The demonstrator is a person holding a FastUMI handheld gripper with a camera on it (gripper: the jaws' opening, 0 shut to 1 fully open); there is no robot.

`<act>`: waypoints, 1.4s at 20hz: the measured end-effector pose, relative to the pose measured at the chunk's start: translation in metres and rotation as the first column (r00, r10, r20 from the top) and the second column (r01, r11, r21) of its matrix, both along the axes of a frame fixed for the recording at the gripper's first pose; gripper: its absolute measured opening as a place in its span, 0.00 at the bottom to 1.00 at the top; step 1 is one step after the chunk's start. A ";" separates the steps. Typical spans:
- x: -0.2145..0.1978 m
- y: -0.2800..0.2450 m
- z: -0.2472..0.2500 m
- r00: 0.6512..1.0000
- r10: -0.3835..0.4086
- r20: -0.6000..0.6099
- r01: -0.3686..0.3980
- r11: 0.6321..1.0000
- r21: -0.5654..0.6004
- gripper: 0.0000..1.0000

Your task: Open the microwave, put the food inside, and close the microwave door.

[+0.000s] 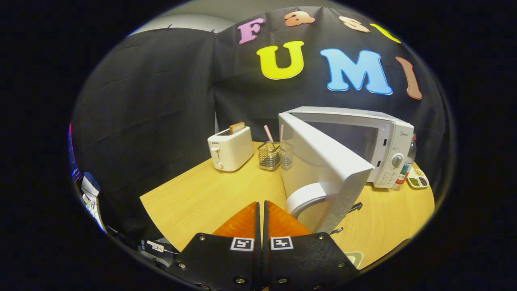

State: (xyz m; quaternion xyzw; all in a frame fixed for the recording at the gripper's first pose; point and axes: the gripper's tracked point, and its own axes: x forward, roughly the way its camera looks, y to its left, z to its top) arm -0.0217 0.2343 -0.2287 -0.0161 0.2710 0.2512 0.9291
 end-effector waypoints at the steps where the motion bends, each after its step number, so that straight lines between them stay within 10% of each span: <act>1: 0.007 -0.008 0.001 1.000 -0.016 0.006 0.016 1.000 -0.006 0.01; 28: 0.201 -0.142 -0.018 0.933 -0.351 0.082 0.359 0.926 -0.116 0.01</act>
